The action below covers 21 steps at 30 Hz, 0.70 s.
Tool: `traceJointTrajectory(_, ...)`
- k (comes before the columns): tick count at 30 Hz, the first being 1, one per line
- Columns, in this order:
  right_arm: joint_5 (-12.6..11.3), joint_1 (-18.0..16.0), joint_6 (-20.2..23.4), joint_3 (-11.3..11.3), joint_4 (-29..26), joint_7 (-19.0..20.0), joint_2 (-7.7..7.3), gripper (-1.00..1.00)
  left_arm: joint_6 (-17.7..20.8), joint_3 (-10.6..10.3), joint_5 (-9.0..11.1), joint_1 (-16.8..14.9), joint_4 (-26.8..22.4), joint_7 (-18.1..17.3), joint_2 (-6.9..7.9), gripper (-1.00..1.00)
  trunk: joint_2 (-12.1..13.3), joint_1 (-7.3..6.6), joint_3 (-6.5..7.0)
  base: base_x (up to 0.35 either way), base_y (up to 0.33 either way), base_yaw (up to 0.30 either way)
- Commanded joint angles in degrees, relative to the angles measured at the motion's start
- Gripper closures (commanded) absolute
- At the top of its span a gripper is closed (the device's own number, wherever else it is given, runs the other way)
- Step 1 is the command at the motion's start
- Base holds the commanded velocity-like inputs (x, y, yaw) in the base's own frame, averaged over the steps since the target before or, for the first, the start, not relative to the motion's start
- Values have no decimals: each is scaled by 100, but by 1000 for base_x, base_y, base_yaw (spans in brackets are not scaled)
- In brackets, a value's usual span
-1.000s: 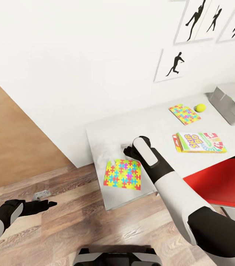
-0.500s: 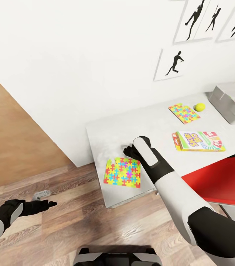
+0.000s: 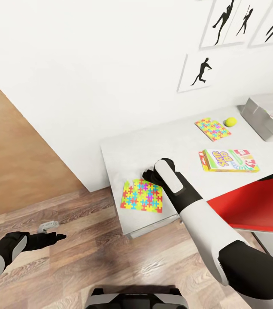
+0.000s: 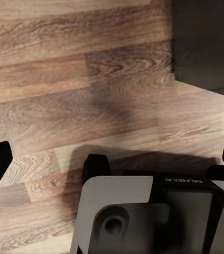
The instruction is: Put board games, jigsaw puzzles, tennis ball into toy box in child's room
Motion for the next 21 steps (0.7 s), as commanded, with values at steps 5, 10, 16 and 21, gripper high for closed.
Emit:
traceJointTrajectory(5,-157,1,-72,7,441,-15,0,-100,58,33,35,-1,-2,-7,-2,-100,-6,6,-9,-2,0,0)
traceJointTrajectory(10,-157,3,-72,14,441,-14,0,-100,61,30,35,-2,-2,-7,-2,-100,-6,6,-9,-47,0,0)
traceJointTrajectory(16,-157,4,-72,12,441,-14,0,-100,61,31,35,-3,-2,-7,-2,-100,-6,6,-9,-18,0,0)
traceJointTrajectory(21,-157,4,-71,15,441,6,0,-100,59,33,35,-1,-2,-7,-2,-100,-6,6,-9,-1,0,0)
